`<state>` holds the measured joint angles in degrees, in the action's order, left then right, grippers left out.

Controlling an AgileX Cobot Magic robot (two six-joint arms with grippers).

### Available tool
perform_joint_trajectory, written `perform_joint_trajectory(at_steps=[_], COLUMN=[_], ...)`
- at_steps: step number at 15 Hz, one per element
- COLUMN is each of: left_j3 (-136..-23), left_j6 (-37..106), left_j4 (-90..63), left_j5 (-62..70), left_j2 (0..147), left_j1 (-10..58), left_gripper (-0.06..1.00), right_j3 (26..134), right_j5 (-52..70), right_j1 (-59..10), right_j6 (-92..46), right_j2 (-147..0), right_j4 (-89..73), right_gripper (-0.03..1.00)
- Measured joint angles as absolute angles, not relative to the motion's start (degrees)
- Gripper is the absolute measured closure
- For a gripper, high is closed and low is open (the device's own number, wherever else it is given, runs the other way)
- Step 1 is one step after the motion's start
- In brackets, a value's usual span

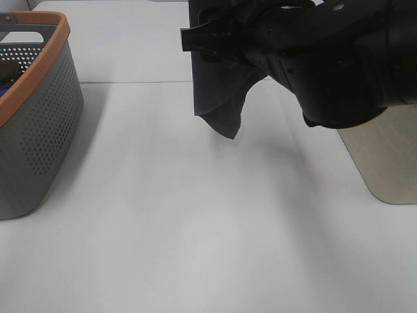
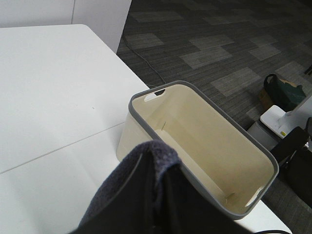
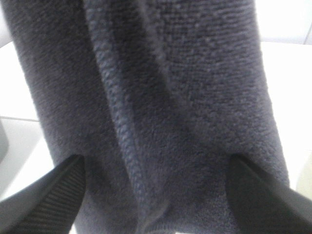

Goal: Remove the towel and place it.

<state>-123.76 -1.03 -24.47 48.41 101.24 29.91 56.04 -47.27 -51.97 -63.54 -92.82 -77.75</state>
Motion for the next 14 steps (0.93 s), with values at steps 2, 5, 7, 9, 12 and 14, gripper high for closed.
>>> perform_joint_trajectory(at_steps=[2,5,7,9,12,14], left_j3=[-123.8,-123.8,-123.8,-123.8,-123.8,-123.8], left_j6=[-1.0,-0.8,0.0,0.0,0.0,0.0], left_j4=[-24.5,-24.5,-24.5,-24.5,-24.5,-23.9], left_j5=[48.5,48.5,48.6,48.6,48.6,48.6], left_j2=[101.2,101.2,101.2,101.2,101.2,101.2], left_j1=[29.9,29.9,29.9,29.9,29.9,29.9], left_gripper=[0.94,0.94,0.94,0.94,0.94,0.94], right_j3=[56.0,56.0,56.0,56.0,56.0,56.0], right_j5=[-48.5,-48.9,-48.9,-49.0,-49.0,-47.2], right_j1=[-52.0,-52.0,-52.0,-52.0,-52.0,-52.0], right_j6=[-65.4,-67.1,-68.4,-70.0,-70.8,-71.9], right_j2=[-92.8,-92.8,-92.8,-92.8,-92.8,-92.8], right_j4=[-77.7,-77.7,-77.7,-77.7,-77.7,-77.7], right_gripper=[0.3,0.48,0.58,0.74,0.97,0.97])
